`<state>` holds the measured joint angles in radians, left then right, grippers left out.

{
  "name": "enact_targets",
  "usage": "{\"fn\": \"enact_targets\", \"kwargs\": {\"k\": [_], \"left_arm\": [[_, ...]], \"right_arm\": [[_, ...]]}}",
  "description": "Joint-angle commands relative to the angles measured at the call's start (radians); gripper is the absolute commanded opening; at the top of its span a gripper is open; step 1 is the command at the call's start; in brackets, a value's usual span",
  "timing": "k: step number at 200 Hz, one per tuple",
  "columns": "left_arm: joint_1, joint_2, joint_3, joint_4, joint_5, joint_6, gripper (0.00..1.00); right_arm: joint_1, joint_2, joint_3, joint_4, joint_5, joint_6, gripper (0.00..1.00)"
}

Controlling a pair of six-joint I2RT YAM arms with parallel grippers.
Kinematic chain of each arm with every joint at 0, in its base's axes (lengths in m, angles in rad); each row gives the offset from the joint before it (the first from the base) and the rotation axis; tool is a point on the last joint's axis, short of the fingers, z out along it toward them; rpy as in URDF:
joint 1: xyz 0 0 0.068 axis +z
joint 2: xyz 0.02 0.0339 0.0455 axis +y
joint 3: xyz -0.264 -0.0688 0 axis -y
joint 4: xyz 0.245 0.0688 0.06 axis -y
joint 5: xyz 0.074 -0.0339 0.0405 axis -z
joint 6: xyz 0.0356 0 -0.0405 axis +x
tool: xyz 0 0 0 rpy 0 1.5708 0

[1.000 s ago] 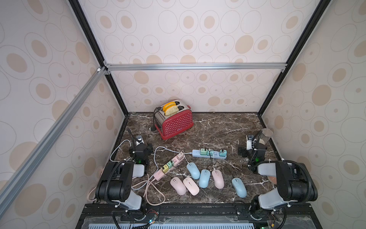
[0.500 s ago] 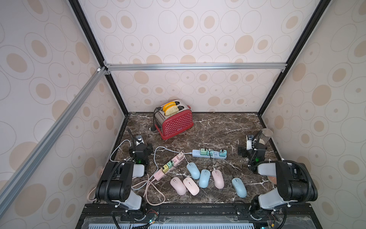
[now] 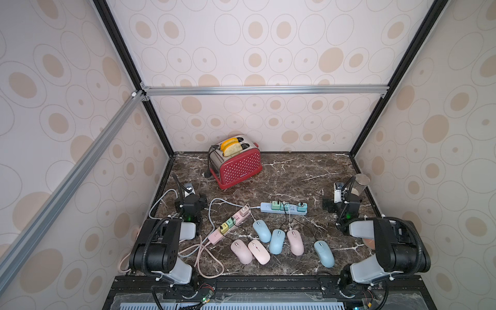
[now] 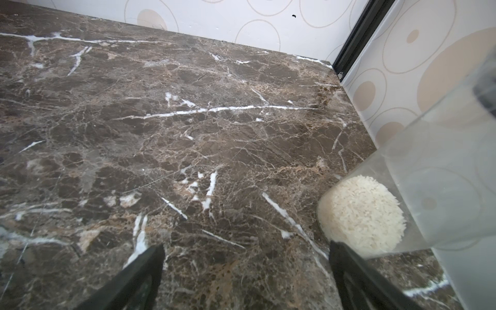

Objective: Unplug the wireless mouse
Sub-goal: Adjust the power cord at the center of the board.

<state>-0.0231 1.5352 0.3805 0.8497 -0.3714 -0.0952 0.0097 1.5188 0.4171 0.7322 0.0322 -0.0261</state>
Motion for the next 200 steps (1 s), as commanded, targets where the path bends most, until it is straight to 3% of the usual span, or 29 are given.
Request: {"fn": "enact_targets", "kwargs": {"k": [1, 33, 83, 95, 113, 126, 136, 145, 163, 185, 200], "left_arm": [[0.004, -0.021, 0.022, 0.003, -0.028, 0.011, 0.99], [-0.012, -0.028, -0.046, 0.136, -0.043, 0.032, 0.99], [-0.017, -0.038, -0.005, 0.057, -0.034, 0.039, 0.99], [-0.02, -0.049, 0.035, 0.001, -0.058, 0.043, 0.99], [-0.024, -0.163, 0.159, -0.324, -0.129, 0.014, 0.99], [-0.028, -0.241, 0.155, -0.277, -0.13, 0.018, 0.99], [-0.028, -0.319, 0.143, -0.223, -0.106, 0.01, 0.99], [-0.028, -0.374, 0.148, -0.194, -0.119, -0.033, 0.99], [-0.027, -0.44, 0.227, -0.264, -0.149, -0.165, 0.99], [-0.027, -0.478, 0.383, -0.532, -0.153, -0.367, 0.99], [-0.026, -0.504, 0.485, -0.751, -0.142, -0.523, 0.99]], "right_arm": [[0.0, -0.058, 0.084, -0.158, 0.009, 0.003, 1.0], [0.001, -0.16, 0.171, -0.384, 0.005, 0.042, 1.0], [0.003, -0.224, 0.344, -0.673, 0.006, 0.166, 1.0], [0.003, -0.205, 0.402, -0.741, 0.064, 0.245, 1.0], [0.002, -0.175, 0.49, -0.847, 0.103, 0.335, 1.0], [-0.009, -0.162, 0.515, -0.908, 0.126, 0.5, 1.0], [-0.033, -0.153, 0.528, -0.947, 0.076, 0.564, 1.0], [-0.054, -0.147, 0.527, -0.921, -0.039, 0.537, 1.0], [-0.054, -0.168, 0.5, -0.86, -0.098, 0.542, 1.0], [-0.053, -0.253, 0.4, -0.691, -0.118, 0.575, 1.0], [-0.052, -0.279, 0.404, -0.695, -0.145, 0.574, 1.0]]}}
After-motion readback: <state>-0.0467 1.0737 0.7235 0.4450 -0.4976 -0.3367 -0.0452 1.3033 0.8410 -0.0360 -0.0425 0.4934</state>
